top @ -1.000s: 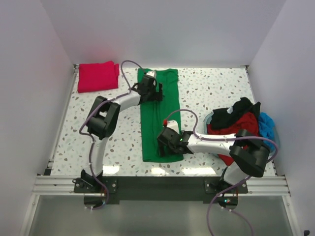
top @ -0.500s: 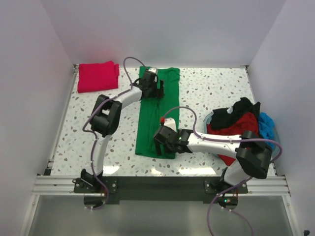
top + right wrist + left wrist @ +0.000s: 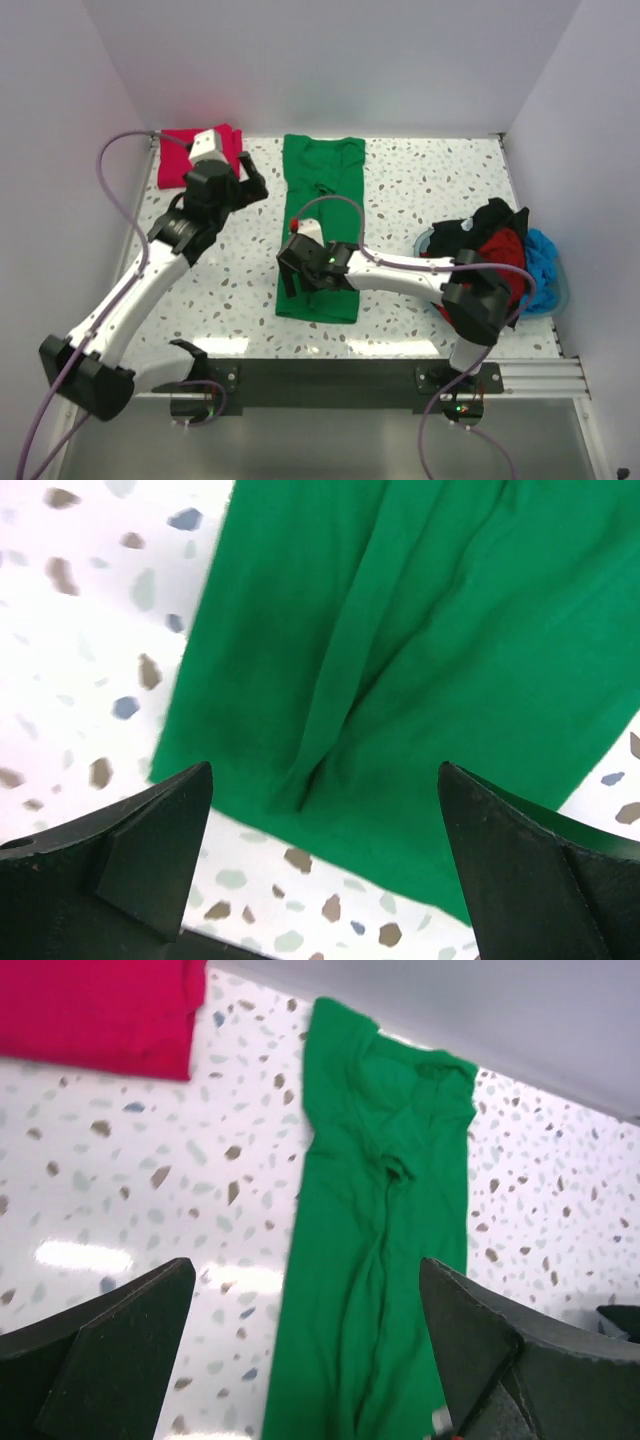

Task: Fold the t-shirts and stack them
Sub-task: Fold the tshirt

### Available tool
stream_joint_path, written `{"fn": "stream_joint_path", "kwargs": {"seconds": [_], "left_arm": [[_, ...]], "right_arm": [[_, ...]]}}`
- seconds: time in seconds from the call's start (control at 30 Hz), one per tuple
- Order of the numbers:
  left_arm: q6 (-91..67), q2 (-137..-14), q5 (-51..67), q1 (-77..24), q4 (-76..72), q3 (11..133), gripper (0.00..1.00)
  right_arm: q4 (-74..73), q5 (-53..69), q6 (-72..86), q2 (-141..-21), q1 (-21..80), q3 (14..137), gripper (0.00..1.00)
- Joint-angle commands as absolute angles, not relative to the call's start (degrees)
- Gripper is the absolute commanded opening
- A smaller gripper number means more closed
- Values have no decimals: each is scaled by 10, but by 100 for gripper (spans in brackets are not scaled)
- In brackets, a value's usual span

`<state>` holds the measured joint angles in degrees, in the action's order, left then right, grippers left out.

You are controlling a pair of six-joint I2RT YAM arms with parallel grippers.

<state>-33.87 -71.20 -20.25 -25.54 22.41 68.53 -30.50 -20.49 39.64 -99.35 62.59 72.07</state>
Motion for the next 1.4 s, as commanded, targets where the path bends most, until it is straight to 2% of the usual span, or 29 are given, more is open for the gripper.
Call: {"fn": "stream_joint_path", "kwargs": {"seconds": [0.0,0.13,0.57,0.63,0.77,0.9,1.07,1.17,1.2,1.23,1.33,1.37], "left_arm": [[-398,-678,-226,-254,306,590,100],[-418,-632,-216,-254,341,517,100],[-431,-604,-116,-256,323,396,100],[-428,-606,-96,-258,307,378,100],[-430,-606,20,-273,235,325,100],[-452,-628,40,-304,195,295,100],[-471,-659,34,-347,167,288,90],[-478,-682,27,-367,150,285,81],[-481,-694,21,-369,153,286,77],[-482,-700,16,-370,159,287,68],[-481,-713,5,-372,160,287,56],[-482,-714,2,-372,161,285,55]], "right_arm": [[-342,-238,386,-1039,625,765,99],[-373,-278,418,-1061,616,766,99],[-359,-259,484,-946,614,614,99],[-335,-235,483,-908,614,601,99],[-301,-214,486,-812,614,546,99],[-312,-212,521,-750,613,507,99],[-279,-168,549,-758,608,458,98],[-246,-155,567,-786,601,445,96],[-238,-150,570,-794,599,443,96],[-228,-149,572,-800,598,440,95],[-195,-142,577,-818,590,430,90],[-192,-143,579,-822,589,428,90]]}}
